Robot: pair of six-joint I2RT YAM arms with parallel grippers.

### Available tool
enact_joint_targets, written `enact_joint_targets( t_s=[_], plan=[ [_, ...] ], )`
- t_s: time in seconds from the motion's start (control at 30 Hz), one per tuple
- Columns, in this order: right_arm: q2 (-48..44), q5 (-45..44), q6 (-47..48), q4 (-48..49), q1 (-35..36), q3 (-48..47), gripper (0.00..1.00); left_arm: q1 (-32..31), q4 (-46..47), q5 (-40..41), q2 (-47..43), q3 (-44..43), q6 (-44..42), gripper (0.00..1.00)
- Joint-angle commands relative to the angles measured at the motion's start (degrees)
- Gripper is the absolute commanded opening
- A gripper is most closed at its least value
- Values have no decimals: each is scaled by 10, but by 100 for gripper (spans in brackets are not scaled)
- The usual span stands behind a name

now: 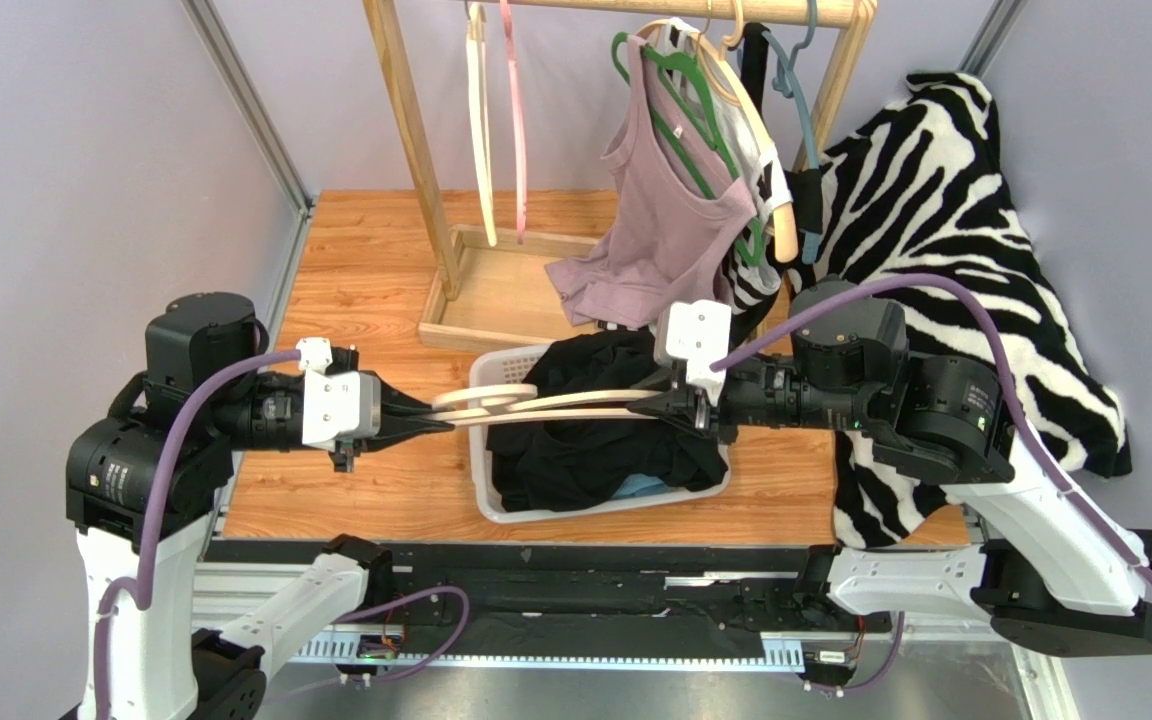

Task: Remove the tank top from the hanger
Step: Place the hanger at the clothesline.

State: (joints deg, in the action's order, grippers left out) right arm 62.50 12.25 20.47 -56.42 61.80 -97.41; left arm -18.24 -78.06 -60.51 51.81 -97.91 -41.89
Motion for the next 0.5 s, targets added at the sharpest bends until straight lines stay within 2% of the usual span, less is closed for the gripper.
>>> enact_joint_targets(
  t_s=[0.0, 0.03, 0.13, 0.17, 0.27, 0.43, 0.47],
  plan=[
    [-14, -19, -9, 6, -3, -6, 0, -6, -173, -36, 0, -12, -7, 1],
    [-16, -20, -13, 4, -3, -10, 0, -6, -157, -30, -1, -9, 8, 27],
    [-26, -22, -34, -12, -2, -20, 0, -5, -31, 47, -27, 19, 122, 75],
    [-28, -29, -40, -23, -3, -28, 0, -6, 48, 76, -39, 31, 180, 85],
    [-41, -56, -74, -48, -3, -49, 0, -6, 162, 206, -98, 65, 232, 98],
    [-67, -112, -139, -79, -4, -76, 0, -6, 211, 338, -95, 32, 266, 98],
    [-70, -150, -146, -87, -3, -80, 0, -6, 223, 380, -91, 27, 267, 98]
  ],
)
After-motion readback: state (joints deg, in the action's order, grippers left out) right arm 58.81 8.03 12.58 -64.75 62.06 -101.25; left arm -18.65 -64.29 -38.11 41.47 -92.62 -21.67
